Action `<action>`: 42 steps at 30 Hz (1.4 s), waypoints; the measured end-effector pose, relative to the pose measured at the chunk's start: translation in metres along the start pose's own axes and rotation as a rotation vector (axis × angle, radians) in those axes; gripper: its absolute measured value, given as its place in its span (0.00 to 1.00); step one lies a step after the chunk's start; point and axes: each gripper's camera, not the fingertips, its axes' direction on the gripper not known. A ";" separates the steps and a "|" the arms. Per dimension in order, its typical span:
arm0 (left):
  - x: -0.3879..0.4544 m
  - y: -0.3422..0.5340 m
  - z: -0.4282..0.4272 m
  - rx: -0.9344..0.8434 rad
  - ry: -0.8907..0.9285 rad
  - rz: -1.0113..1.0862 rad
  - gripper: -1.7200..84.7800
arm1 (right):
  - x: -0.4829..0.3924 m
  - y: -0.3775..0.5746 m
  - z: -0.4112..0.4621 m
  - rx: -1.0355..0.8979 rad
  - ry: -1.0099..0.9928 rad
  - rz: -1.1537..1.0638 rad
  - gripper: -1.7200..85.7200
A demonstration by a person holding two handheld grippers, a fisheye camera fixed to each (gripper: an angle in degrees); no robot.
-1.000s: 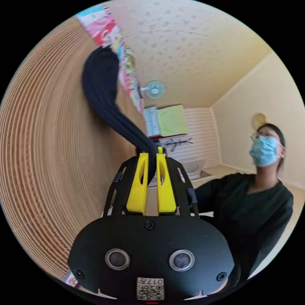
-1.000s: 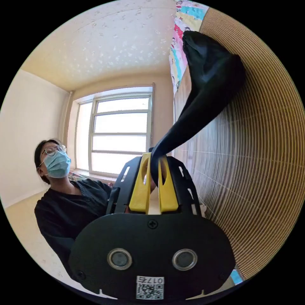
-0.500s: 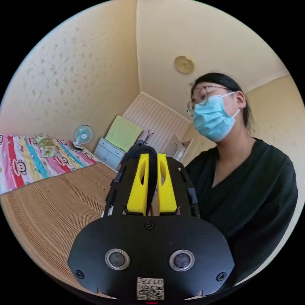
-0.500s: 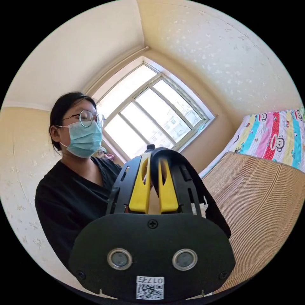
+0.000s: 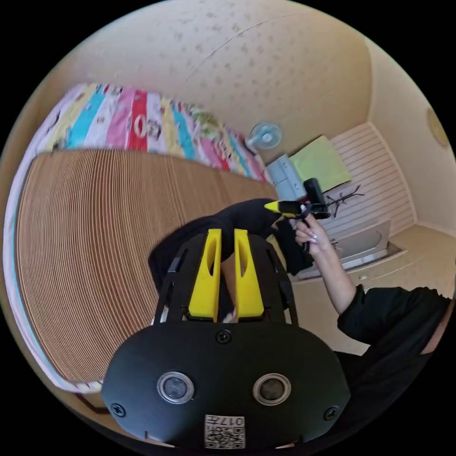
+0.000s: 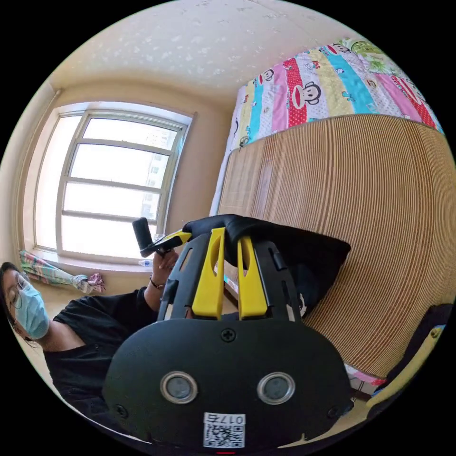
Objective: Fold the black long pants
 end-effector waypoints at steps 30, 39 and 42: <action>-0.164 0.234 0.005 -0.125 0.004 -0.775 0.07 | 0.054 -0.123 0.344 -0.327 -0.047 0.177 0.13; -0.194 0.291 -0.015 0.032 0.020 -0.972 0.07 | -0.071 -0.142 0.535 -0.684 -0.211 0.082 0.12; -0.199 0.297 -0.020 0.086 0.005 -0.988 0.06 | -0.072 -0.119 0.517 -0.688 -0.199 -0.039 0.09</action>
